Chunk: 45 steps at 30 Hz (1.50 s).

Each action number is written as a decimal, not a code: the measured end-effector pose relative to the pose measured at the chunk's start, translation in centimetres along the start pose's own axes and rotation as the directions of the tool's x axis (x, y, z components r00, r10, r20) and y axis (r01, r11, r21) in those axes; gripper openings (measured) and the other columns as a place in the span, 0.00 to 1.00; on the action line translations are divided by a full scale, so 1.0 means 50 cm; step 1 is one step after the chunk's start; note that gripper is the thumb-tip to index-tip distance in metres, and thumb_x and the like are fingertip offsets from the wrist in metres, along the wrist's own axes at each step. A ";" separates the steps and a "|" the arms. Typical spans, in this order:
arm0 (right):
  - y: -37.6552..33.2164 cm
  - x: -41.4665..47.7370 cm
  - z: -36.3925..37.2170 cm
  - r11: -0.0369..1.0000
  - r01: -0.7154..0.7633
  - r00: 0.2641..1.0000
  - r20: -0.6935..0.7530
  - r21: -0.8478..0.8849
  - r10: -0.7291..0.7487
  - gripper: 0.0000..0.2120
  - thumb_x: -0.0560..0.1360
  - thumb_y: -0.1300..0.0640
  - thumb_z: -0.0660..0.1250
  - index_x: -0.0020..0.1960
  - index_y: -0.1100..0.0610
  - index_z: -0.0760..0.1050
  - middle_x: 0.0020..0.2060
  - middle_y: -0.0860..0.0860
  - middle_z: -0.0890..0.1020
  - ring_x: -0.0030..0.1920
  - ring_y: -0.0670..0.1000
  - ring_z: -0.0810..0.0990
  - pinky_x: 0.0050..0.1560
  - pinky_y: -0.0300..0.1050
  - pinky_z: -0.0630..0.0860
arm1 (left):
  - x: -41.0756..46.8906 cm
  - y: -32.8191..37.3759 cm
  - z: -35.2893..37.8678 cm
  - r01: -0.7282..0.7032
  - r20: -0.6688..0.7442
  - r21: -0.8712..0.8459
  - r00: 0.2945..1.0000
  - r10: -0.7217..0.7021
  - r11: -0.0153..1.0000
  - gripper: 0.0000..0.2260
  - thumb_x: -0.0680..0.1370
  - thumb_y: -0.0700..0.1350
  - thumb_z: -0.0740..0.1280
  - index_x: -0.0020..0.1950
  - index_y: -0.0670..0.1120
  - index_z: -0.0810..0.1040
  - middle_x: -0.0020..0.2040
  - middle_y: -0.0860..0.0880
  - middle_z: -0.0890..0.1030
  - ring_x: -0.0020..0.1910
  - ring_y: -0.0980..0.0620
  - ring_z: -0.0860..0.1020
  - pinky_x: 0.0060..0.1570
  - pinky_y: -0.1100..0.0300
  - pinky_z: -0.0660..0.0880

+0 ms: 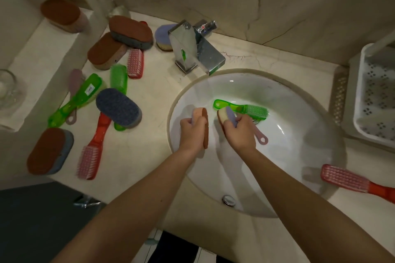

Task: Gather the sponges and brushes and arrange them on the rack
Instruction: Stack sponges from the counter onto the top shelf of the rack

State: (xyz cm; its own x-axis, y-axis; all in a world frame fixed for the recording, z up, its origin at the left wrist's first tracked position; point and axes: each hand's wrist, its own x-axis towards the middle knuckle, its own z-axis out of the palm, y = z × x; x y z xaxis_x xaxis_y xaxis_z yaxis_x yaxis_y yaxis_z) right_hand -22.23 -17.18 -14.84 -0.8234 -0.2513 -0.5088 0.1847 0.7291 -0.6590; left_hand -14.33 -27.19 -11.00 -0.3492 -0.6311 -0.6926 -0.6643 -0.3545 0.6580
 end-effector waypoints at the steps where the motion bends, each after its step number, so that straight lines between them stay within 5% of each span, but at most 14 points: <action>1: -0.010 -0.011 -0.012 0.995 -0.042 0.999 0.012 0.085 0.041 0.13 0.77 0.45 0.58 0.49 0.56 0.69 0.42 0.52 0.75 0.47 0.57 0.75 0.48 0.48 0.70 | -0.007 0.006 0.000 -0.005 -0.001 -0.011 1.000 0.005 1.000 0.12 0.78 0.50 0.61 0.58 0.45 0.65 0.48 0.50 0.73 0.42 0.56 0.72 0.36 0.62 0.66; 6: -0.038 -0.065 -0.064 0.955 -0.146 0.988 -0.015 0.260 0.155 0.12 0.80 0.54 0.48 0.38 0.51 0.61 0.35 0.47 0.66 0.37 0.49 0.66 0.43 0.40 0.65 | -0.059 0.040 0.011 -0.015 0.056 -0.025 0.998 0.017 1.000 0.13 0.78 0.51 0.60 0.59 0.47 0.64 0.49 0.48 0.75 0.44 0.53 0.74 0.43 0.56 0.70; 10: -0.063 -0.118 -0.118 0.900 -0.114 0.991 -0.015 0.421 0.133 0.21 0.73 0.36 0.52 0.48 0.50 0.74 0.43 0.51 0.80 0.46 0.55 0.81 0.49 0.59 0.81 | -0.110 0.070 0.028 -0.085 0.098 -0.090 0.991 0.094 0.992 0.13 0.78 0.50 0.61 0.59 0.45 0.66 0.52 0.46 0.76 0.44 0.53 0.75 0.39 0.59 0.70; 14: -0.083 -0.162 -0.190 0.886 -0.039 0.999 0.017 0.463 0.036 0.20 0.75 0.45 0.65 0.60 0.55 0.69 0.50 0.53 0.79 0.46 0.55 0.83 0.35 0.51 0.83 | -0.167 0.099 0.039 -0.140 0.137 -0.148 0.978 0.160 0.979 0.14 0.78 0.50 0.61 0.60 0.45 0.67 0.50 0.48 0.76 0.44 0.55 0.75 0.36 0.60 0.68; 19: -0.125 -0.215 -0.263 0.874 0.141 0.990 -0.071 0.464 -0.122 0.11 0.76 0.56 0.65 0.57 0.56 0.69 0.45 0.51 0.79 0.41 0.47 0.79 0.27 0.35 0.75 | -0.234 0.153 0.040 -0.232 0.135 -0.224 0.955 0.266 0.947 0.14 0.77 0.51 0.62 0.59 0.45 0.68 0.48 0.49 0.77 0.45 0.54 0.76 0.38 0.59 0.70; 21: -0.144 -0.233 -0.287 0.863 0.216 0.976 -0.134 0.456 -0.174 0.09 0.76 0.56 0.66 0.54 0.56 0.71 0.44 0.50 0.79 0.41 0.47 0.79 0.32 0.35 0.76 | -0.261 0.180 0.037 -0.268 0.128 -0.268 0.942 0.310 0.925 0.14 0.77 0.50 0.63 0.58 0.44 0.69 0.45 0.50 0.76 0.43 0.54 0.75 0.37 0.59 0.69; 24: -0.172 -0.247 -0.322 0.865 0.294 0.949 -0.232 0.406 -0.214 0.09 0.73 0.52 0.68 0.51 0.53 0.75 0.44 0.50 0.82 0.46 0.50 0.81 0.51 0.52 0.79 | -0.297 0.223 0.034 -0.332 0.127 -0.309 0.914 0.384 0.891 0.15 0.76 0.49 0.66 0.57 0.44 0.70 0.46 0.49 0.77 0.44 0.53 0.76 0.40 0.59 0.71; 27: -0.204 -0.266 -0.364 0.843 0.376 0.915 -0.296 0.384 -0.274 0.08 0.72 0.49 0.68 0.49 0.50 0.77 0.43 0.48 0.83 0.45 0.49 0.82 0.54 0.56 0.78 | -0.331 0.262 0.031 -0.407 0.133 -0.301 0.878 0.460 0.863 0.15 0.74 0.46 0.69 0.57 0.44 0.70 0.48 0.48 0.78 0.46 0.52 0.78 0.44 0.57 0.76; 33: -0.265 -0.297 -0.455 0.777 0.513 0.845 -0.375 0.366 -0.381 0.20 0.70 0.42 0.63 0.60 0.45 0.75 0.55 0.52 0.78 0.53 0.50 0.79 0.59 0.56 0.77 | -0.396 0.340 0.032 -0.516 0.170 -0.328 0.791 0.587 0.791 0.10 0.70 0.44 0.69 0.50 0.47 0.77 0.45 0.47 0.82 0.46 0.47 0.80 0.52 0.48 0.78; 37: -0.301 -0.322 -0.533 0.784 0.533 0.816 -0.438 0.318 -0.377 0.29 0.74 0.47 0.61 0.73 0.53 0.65 0.66 0.54 0.68 0.61 0.52 0.72 0.57 0.44 0.69 | -0.448 0.394 0.044 -0.553 0.214 -0.386 0.725 0.655 0.738 0.03 0.74 0.42 0.66 0.47 0.49 0.78 0.42 0.49 0.81 0.43 0.50 0.78 0.44 0.54 0.76; 39: -0.308 -0.330 -0.572 0.778 0.554 0.794 -0.468 0.296 -0.388 0.33 0.73 0.46 0.60 0.77 0.53 0.59 0.69 0.54 0.65 0.67 0.53 0.68 0.60 0.44 0.65 | -0.477 0.420 0.057 -0.564 0.233 -0.394 0.702 0.673 0.725 0.03 0.76 0.44 0.65 0.48 0.49 0.77 0.44 0.49 0.81 0.44 0.52 0.79 0.46 0.56 0.77; 43: -0.307 -0.344 -0.646 0.750 0.591 0.763 -0.508 0.298 -0.399 0.30 0.78 0.52 0.59 0.78 0.55 0.55 0.70 0.54 0.61 0.58 0.49 0.66 0.57 0.42 0.61 | -0.525 0.463 0.097 -0.612 0.257 -0.374 0.654 0.712 0.697 0.05 0.78 0.48 0.64 0.52 0.49 0.75 0.49 0.50 0.81 0.51 0.50 0.79 0.55 0.53 0.77; 45: -0.298 -0.349 -0.681 0.755 0.589 0.756 -0.526 0.289 -0.389 0.32 0.78 0.51 0.58 0.79 0.54 0.53 0.72 0.54 0.60 0.63 0.51 0.66 0.59 0.44 0.62 | -0.541 0.480 0.123 -0.621 0.278 -0.353 0.644 0.713 0.699 0.12 0.78 0.50 0.64 0.59 0.47 0.72 0.52 0.48 0.80 0.53 0.49 0.79 0.57 0.51 0.77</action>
State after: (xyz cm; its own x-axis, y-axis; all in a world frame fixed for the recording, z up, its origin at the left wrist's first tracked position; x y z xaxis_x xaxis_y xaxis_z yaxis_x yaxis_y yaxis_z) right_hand -28.87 -2.01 22.71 -0.9769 -0.1384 0.1627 -0.1903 0.2179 -0.9572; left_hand -24.88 -14.39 21.68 -0.8819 -0.4677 -0.0592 -0.0140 -0.0996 0.9949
